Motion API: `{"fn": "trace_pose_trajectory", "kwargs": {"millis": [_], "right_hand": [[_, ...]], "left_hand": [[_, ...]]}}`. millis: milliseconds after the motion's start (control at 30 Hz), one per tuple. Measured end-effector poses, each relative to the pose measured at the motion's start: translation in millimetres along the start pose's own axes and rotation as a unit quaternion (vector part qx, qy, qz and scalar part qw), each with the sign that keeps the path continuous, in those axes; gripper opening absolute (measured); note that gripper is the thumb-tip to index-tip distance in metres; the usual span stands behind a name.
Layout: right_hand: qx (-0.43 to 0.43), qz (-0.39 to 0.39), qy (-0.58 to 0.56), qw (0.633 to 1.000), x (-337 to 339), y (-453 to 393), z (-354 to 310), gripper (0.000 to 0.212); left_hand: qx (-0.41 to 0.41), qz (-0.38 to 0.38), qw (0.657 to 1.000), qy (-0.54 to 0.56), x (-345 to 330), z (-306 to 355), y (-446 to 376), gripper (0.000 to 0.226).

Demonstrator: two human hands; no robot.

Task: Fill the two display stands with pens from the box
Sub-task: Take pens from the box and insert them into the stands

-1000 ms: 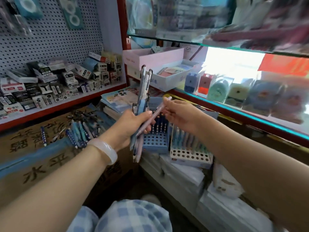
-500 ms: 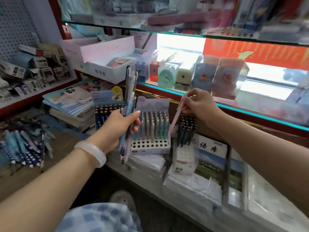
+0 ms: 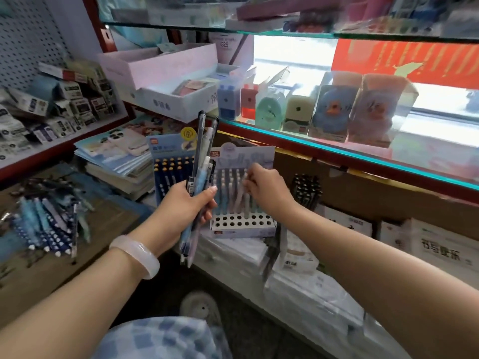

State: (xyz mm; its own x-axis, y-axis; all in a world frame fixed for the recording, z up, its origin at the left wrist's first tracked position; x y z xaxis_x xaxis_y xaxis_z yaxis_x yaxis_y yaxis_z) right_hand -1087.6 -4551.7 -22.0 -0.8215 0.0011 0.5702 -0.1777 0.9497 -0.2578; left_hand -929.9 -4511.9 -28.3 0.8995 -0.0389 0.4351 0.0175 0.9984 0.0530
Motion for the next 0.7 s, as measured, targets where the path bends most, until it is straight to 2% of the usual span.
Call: {"fn": "trace_pose_trajectory", "kwargs": {"millis": [167, 367, 533, 700], "right_hand": [[-0.036, -0.028, 0.049, 0.998, -24, -9, 18, 0.005], [-0.028, -0.021, 0.048, 0.998, -28, -15, 15, 0.012], [-0.027, -0.061, 0.094, 0.993, -42, -17, 16, 0.011], [-0.081, -0.085, 0.135, 0.984, -59, -15, 34, 0.006]], "left_hand": [[0.012, 0.002, 1.0, -0.027, 7, -18, -3, 0.021], [0.036, 0.001, 0.999, -0.019, 10, -32, -5, 0.014], [0.033, -0.002, 0.999, -0.012, 9, -36, -5, 0.014], [0.036, -0.002, 0.999, -0.008, 10, -40, -5, 0.015]]}}
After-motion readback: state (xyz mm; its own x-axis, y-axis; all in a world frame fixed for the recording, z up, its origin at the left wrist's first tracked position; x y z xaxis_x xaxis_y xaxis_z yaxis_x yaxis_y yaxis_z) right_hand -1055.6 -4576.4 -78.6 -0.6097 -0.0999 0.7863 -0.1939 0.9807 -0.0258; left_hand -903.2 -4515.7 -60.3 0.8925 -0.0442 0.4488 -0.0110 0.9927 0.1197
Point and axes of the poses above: each hand's wrist, its own y-axis away from the middle knuckle, its own x-axis out of the back of the hand, z = x × y, the point moved 8 cm from there along -y, towards the middle knuckle, and after that the axes turned 14 degrees about -y, right-handed, at the moved point
